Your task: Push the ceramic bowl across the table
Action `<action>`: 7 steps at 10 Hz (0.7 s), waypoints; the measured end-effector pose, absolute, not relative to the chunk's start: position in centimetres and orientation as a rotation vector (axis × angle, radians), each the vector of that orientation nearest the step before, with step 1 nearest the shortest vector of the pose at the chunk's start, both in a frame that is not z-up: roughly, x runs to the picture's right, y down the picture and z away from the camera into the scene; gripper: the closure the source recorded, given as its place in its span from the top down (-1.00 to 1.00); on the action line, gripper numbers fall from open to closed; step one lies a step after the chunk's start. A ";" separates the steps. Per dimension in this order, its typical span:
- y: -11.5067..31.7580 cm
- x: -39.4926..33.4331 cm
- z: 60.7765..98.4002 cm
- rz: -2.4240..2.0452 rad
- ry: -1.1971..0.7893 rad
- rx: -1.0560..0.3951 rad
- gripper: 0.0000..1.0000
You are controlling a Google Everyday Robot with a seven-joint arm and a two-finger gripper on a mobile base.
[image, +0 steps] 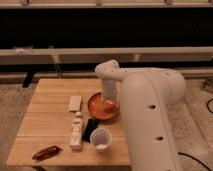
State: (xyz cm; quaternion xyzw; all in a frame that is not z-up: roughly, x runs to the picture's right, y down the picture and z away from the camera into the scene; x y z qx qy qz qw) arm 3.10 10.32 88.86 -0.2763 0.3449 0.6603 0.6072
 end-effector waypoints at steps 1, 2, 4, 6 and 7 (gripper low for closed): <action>10.4 3.5 88.9 1.537 0.801 -0.639 0.30; 10.4 3.9 88.9 1.548 0.803 -0.639 0.30; 10.6 5.0 88.7 1.580 0.808 -0.640 0.30; 10.8 6.0 88.6 1.611 0.810 -0.642 0.30; 10.8 6.7 88.6 1.632 0.811 -0.645 0.30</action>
